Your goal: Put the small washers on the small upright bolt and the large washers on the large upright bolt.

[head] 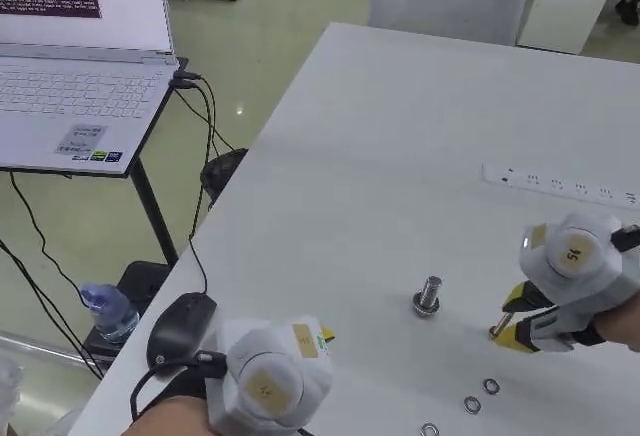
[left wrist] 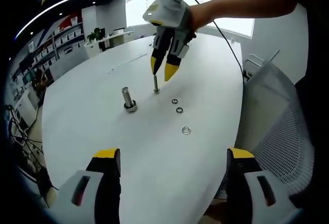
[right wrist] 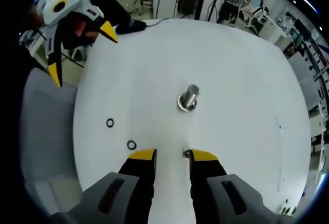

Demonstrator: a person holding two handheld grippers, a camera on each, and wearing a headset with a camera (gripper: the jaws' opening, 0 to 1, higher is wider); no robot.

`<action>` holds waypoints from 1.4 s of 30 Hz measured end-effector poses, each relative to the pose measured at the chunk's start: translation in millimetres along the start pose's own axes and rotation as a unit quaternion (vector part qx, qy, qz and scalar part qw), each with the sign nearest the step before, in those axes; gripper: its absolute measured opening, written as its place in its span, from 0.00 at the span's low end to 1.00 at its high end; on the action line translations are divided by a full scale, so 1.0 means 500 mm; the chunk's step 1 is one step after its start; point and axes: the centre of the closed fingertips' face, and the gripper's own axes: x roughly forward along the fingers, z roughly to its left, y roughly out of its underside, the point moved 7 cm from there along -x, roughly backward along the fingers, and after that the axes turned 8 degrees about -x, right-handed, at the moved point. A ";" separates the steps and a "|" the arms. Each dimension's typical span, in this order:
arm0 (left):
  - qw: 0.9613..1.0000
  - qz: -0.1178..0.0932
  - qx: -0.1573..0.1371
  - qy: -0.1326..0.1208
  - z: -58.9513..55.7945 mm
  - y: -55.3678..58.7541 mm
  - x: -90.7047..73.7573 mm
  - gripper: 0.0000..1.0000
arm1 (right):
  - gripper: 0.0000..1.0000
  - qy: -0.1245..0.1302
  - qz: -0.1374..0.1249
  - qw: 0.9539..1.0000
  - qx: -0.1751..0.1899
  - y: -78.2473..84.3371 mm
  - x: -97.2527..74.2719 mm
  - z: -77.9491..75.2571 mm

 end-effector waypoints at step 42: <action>1.000 -0.008 -0.010 0.008 0.004 0.001 -0.002 0.83 | 0.24 -0.037 0.039 0.999 -0.009 0.058 0.114 0.079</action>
